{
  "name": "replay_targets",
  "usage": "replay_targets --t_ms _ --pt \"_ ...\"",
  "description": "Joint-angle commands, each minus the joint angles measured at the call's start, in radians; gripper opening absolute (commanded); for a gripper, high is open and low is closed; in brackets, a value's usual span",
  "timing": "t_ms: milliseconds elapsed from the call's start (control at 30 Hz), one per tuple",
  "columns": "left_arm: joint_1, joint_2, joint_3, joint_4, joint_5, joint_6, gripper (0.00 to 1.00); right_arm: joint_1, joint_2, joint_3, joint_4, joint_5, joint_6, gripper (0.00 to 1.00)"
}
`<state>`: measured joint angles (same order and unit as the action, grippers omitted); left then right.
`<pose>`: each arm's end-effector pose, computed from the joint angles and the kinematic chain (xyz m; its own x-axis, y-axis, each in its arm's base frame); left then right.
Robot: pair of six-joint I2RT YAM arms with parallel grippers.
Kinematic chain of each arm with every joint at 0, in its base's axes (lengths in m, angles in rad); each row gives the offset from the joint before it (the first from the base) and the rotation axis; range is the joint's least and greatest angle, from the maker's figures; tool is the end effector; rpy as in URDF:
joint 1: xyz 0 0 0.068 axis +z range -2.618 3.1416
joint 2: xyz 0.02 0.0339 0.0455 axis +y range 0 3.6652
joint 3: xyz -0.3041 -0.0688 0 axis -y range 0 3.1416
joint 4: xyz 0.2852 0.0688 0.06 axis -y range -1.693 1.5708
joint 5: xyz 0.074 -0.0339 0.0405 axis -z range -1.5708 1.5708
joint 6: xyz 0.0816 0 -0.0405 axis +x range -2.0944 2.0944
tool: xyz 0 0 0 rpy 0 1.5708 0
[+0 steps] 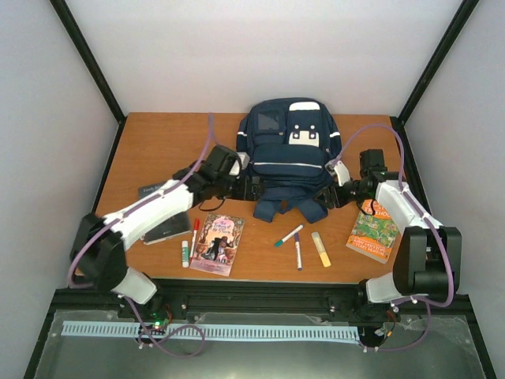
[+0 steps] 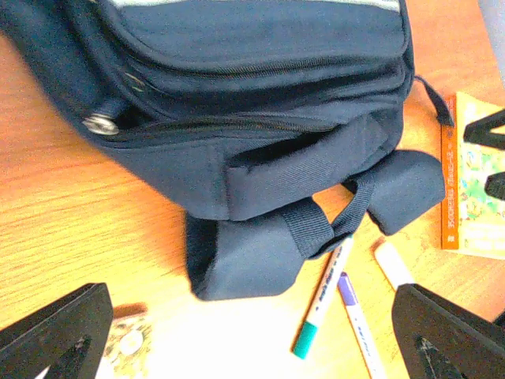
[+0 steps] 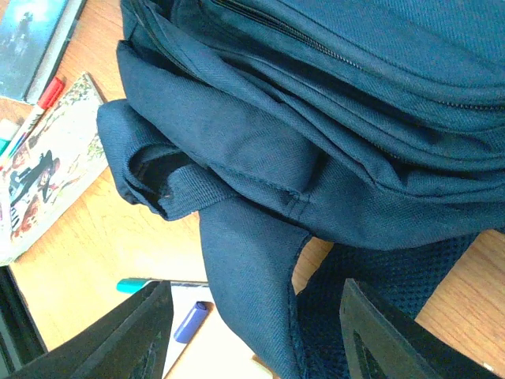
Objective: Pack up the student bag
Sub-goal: Adjust the student bag at the center of the board, then pick up the book from the center of the board.
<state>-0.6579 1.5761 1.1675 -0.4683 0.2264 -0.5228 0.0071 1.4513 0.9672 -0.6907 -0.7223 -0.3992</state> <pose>0.3095 -0.2624 0.2413 -0.8813 0.0661 -0.4679 0.3110 0.8267 -0.4688 0.3159 0.0562 0.2110 -0.7489 -0.2969 -0.5925 -0.5985 0.6871 0.4121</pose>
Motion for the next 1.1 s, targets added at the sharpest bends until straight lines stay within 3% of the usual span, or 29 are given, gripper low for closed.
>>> replay_targets --t_ms 0,100,267,433,533,667,767,867,933,1067 --pt "0.003 -0.153 -0.012 -0.221 -0.217 0.01 1.0 0.004 -0.063 -0.001 0.019 -0.04 -0.024 0.59" --pt "0.004 -0.224 -0.048 -0.291 -0.304 -0.019 1.0 0.003 -0.106 0.032 -0.019 -0.006 -0.055 0.6" --pt "0.004 -0.308 -0.133 -0.247 -0.349 -0.008 1.0 -0.031 -0.179 0.084 -0.114 0.223 -0.104 0.61" --pt "0.003 -0.421 -0.255 -0.085 -0.275 -0.036 1.0 -0.234 -0.206 0.069 -0.223 0.306 -0.237 0.62" --pt "0.002 -0.459 -0.293 -0.025 -0.247 -0.076 1.0 -0.43 -0.184 0.042 -0.263 0.288 -0.336 0.62" --pt "-0.027 -0.452 -0.291 0.035 -0.245 -0.104 1.0 -0.665 -0.112 0.042 -0.315 0.25 -0.451 0.62" --pt "-0.044 -0.365 -0.226 0.003 -0.224 -0.097 1.0 -0.775 -0.049 0.046 -0.336 0.257 -0.505 0.62" --pt "-0.108 -0.255 -0.116 -0.074 -0.307 -0.04 1.0 -0.828 -0.004 0.041 -0.348 0.257 -0.544 0.62" --pt "-0.157 -0.23 -0.095 -0.014 -0.352 -0.024 1.0 -0.839 0.009 0.027 -0.344 0.262 -0.555 0.62" --pt "-0.183 -0.185 -0.083 0.172 -0.211 -0.08 1.0 -0.842 0.024 0.003 -0.316 0.262 -0.551 0.62"
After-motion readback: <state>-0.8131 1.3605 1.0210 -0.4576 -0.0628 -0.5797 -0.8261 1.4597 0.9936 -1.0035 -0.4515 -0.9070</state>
